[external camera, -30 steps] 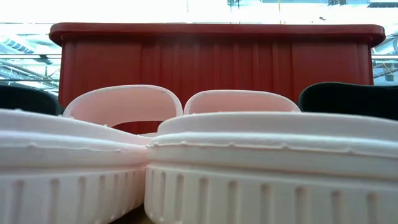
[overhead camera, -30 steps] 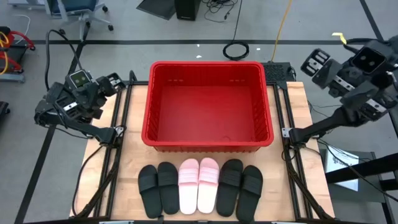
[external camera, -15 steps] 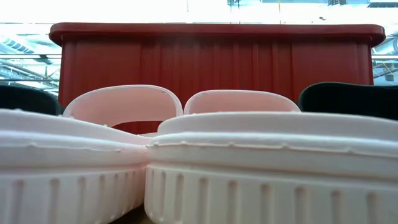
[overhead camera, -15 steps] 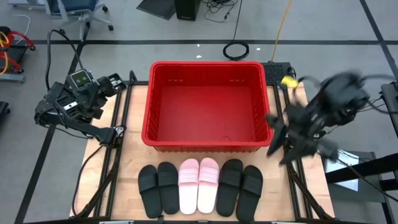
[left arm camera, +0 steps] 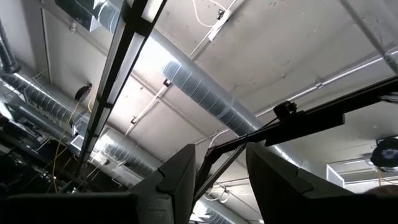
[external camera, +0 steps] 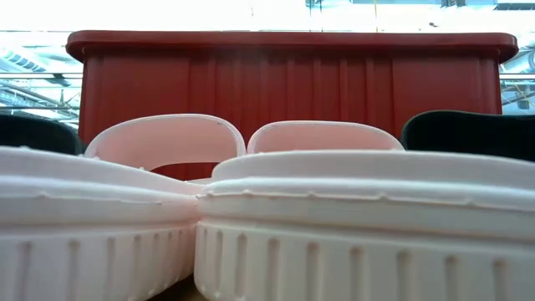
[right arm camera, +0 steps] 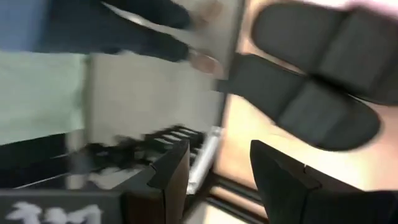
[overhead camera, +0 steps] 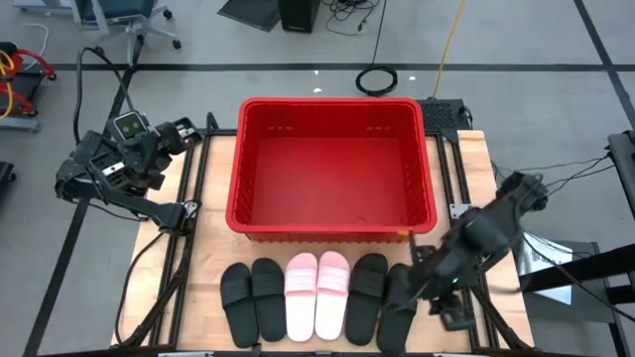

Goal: Pick and place slides into bin
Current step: Put the black slide into the red bin

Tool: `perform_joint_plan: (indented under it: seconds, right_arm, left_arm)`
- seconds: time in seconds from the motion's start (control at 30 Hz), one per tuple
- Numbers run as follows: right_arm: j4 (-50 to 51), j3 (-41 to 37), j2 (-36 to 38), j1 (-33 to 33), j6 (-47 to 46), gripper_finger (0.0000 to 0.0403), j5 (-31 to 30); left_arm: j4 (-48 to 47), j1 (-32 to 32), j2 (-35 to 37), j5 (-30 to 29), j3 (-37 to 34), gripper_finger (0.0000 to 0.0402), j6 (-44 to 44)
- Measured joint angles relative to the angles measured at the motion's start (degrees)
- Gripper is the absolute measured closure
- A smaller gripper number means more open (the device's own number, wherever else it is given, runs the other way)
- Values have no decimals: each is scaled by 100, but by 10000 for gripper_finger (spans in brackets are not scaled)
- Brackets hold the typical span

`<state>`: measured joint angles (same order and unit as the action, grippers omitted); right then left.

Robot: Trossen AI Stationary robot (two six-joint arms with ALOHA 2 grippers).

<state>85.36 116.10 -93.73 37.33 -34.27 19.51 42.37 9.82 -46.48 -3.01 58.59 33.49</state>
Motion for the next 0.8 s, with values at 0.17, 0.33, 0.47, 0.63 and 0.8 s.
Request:
perform_joint_plan:
  seconds: [0.17,0.33,0.47,0.63,0.8]
  right_arm:
    - [-719,-1285,2,306,-434,243,-635]
    - [-1961,-2361,2,626,-999,243,-1073]
    - [-2506,-2828,4,721,-1442,243,-1265]
    - [-2780,-3054,4,751,-1567,243,-1690]
    - [-3208,-3141,-142,807,-1288,243,-2006]
  left_arm:
    - [-230,0,2,-2,0,254,36]
    - [-387,0,0,-2,0,254,152]
    - [-391,0,2,-2,0,254,251]
    - [-428,0,4,0,0,254,304]
    - [-606,0,3,2,0,254,380]
